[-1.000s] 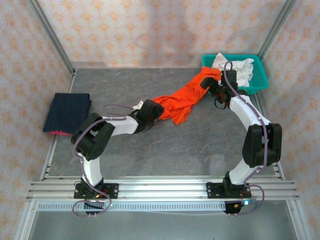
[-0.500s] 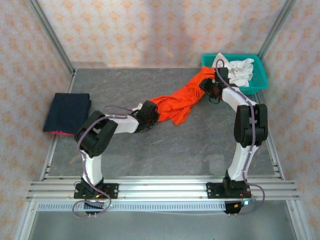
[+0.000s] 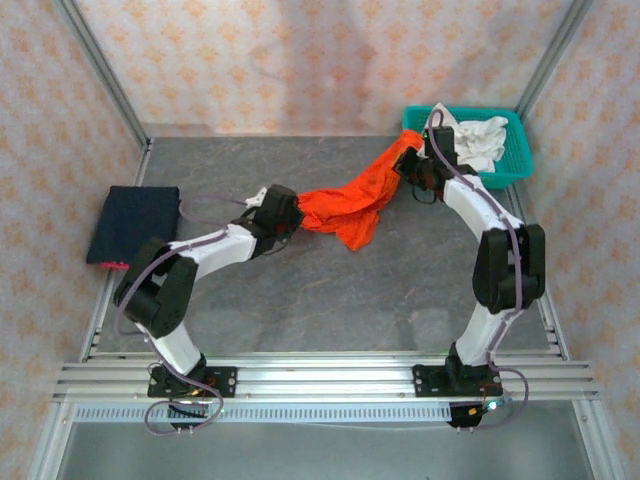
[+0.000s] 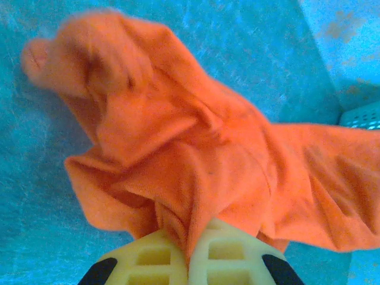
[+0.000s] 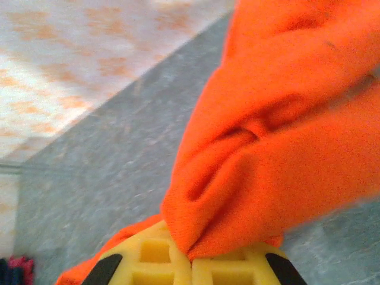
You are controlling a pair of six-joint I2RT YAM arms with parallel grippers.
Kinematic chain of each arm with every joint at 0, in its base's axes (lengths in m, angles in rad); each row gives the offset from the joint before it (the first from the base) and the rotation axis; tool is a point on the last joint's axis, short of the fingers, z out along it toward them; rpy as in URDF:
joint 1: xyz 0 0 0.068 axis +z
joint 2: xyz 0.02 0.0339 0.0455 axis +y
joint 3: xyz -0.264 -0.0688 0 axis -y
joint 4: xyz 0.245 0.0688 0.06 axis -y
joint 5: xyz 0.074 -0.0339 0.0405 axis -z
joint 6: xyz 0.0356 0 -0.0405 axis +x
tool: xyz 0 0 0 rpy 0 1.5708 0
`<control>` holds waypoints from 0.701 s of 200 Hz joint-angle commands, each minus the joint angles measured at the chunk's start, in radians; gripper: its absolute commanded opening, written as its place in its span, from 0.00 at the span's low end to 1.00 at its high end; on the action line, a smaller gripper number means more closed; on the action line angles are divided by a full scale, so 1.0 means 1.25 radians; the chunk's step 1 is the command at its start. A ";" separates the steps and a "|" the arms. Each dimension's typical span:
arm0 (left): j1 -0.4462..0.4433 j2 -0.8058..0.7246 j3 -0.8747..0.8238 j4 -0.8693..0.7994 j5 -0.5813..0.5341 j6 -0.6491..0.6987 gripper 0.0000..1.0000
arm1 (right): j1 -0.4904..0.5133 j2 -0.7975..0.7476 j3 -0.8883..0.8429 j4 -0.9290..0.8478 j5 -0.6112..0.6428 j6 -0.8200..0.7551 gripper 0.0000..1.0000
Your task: Fold and stack the t-shirts
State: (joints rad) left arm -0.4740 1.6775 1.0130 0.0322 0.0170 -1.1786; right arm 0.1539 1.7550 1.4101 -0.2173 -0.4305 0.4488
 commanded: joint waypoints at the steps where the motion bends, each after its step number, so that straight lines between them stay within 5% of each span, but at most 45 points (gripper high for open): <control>1: 0.032 -0.057 0.027 -0.083 -0.053 0.083 0.00 | 0.035 -0.097 -0.023 0.016 0.002 -0.050 0.00; 82: 0.216 -0.218 0.052 -0.220 0.037 0.200 0.00 | 0.095 -0.326 -0.131 -0.010 0.037 -0.069 0.00; 140: 0.239 -0.388 0.171 -0.371 -0.049 0.322 0.00 | 0.135 -0.522 -0.152 0.071 0.034 -0.162 0.00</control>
State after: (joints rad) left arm -0.1886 1.2827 1.1358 -0.3195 0.0387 -0.8814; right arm 0.3145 1.2144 1.2293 -0.2356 -0.3920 0.3328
